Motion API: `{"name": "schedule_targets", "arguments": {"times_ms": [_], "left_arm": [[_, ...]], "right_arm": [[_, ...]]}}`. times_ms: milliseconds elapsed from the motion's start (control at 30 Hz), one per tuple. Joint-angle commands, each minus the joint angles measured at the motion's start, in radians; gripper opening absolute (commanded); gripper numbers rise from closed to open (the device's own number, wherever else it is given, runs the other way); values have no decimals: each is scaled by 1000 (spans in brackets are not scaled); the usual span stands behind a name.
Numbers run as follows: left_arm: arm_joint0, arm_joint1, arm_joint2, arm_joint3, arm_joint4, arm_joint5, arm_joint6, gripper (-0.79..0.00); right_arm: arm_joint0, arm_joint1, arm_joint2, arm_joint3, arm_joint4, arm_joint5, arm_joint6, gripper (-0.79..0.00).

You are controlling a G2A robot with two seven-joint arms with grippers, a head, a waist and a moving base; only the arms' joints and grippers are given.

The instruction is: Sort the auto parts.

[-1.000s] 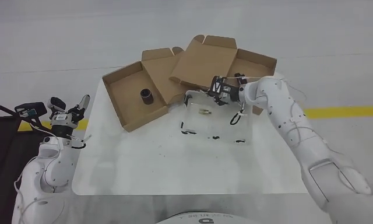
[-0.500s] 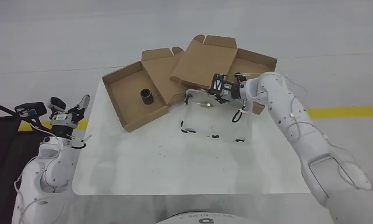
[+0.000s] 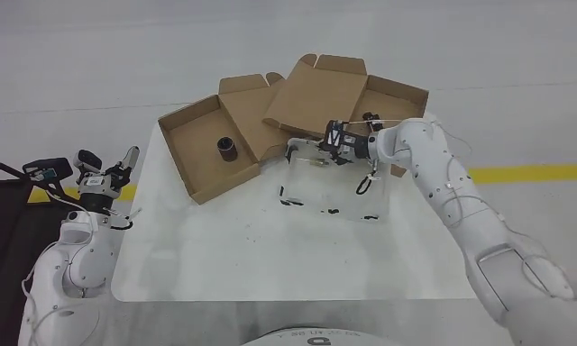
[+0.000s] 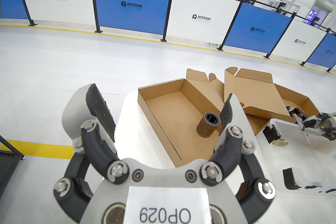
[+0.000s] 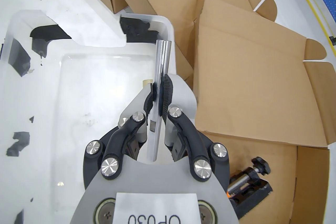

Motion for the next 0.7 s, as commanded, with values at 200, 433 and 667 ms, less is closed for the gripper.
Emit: {"name": "schedule_targets", "arguments": {"times_ms": [200,433,667], "left_arm": [[0,0,0,0,0,0,0,0],[0,0,0,0,0,0,0,0],[0,0,0,0,0,0,0,0]], "right_arm": [[-468,83,130,-522,-73,58,62,-785],[-643,114,252,-712,-106,153,-25,-785],[-643,114,252,-712,-106,153,-25,-785]]}}
